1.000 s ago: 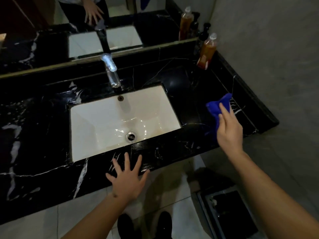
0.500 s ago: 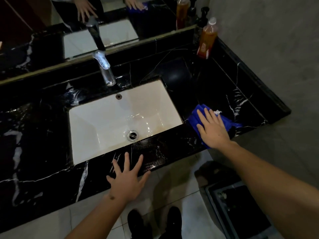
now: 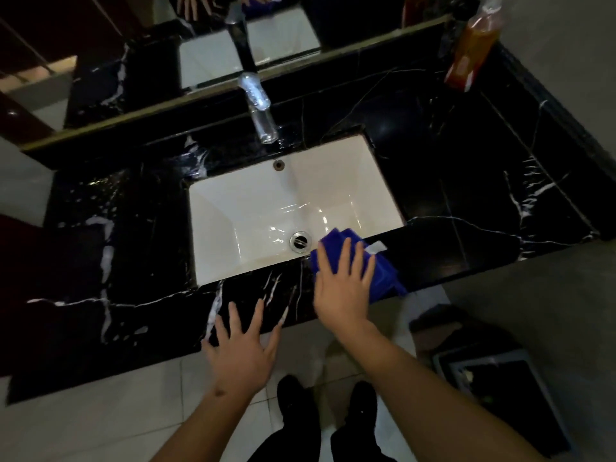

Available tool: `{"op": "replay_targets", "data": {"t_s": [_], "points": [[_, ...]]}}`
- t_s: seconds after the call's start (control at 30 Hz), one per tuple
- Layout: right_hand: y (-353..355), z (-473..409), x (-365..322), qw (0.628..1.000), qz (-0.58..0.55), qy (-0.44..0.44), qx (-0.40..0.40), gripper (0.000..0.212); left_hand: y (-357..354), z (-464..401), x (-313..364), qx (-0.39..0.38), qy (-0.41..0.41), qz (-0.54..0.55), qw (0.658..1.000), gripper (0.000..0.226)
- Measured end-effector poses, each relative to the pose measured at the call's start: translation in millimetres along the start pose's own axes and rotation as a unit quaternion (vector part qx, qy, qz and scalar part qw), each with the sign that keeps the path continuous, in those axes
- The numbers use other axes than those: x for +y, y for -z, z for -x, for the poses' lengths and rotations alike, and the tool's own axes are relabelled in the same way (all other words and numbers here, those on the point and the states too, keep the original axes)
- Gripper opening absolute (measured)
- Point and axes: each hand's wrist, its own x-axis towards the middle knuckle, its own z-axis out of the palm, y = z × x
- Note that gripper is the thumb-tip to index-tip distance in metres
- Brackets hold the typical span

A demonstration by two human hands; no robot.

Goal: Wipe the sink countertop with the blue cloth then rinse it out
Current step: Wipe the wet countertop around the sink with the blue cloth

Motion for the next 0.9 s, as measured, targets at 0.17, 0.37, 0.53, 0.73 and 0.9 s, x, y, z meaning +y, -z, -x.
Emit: {"op": "replay_targets", "data": {"t_s": [0.17,0.37,0.53,0.73,0.9], "points": [[-15.7,6.4,-35.6,0.993,0.012,0.116,-0.031,0.058,-5.5,3.9,-18.6,-0.008,-0.012,0.025,1.0,0.064],[20.1,-17.3,78.4,0.995,0.027,0.095,0.015,0.06,-8.3,3.3,-21.2,-0.002,-0.029,0.05,0.998,0.065],[56.2,-37.8,176.3,0.998,0.05,-0.024,0.037,0.066,-6.2,1.6,-29.6,-0.007,-0.045,0.044,0.998,0.063],[37.8,-20.0,125.7,0.995,0.046,-0.073,0.047,0.066,-10.2,0.4,-31.3,0.004,-0.06,0.037,0.997,0.064],[8.3,11.6,32.7,0.998,0.049,-0.015,0.042,0.064,-8.6,-1.4,-56.7,0.008,-0.128,0.019,0.992,0.075]]}}
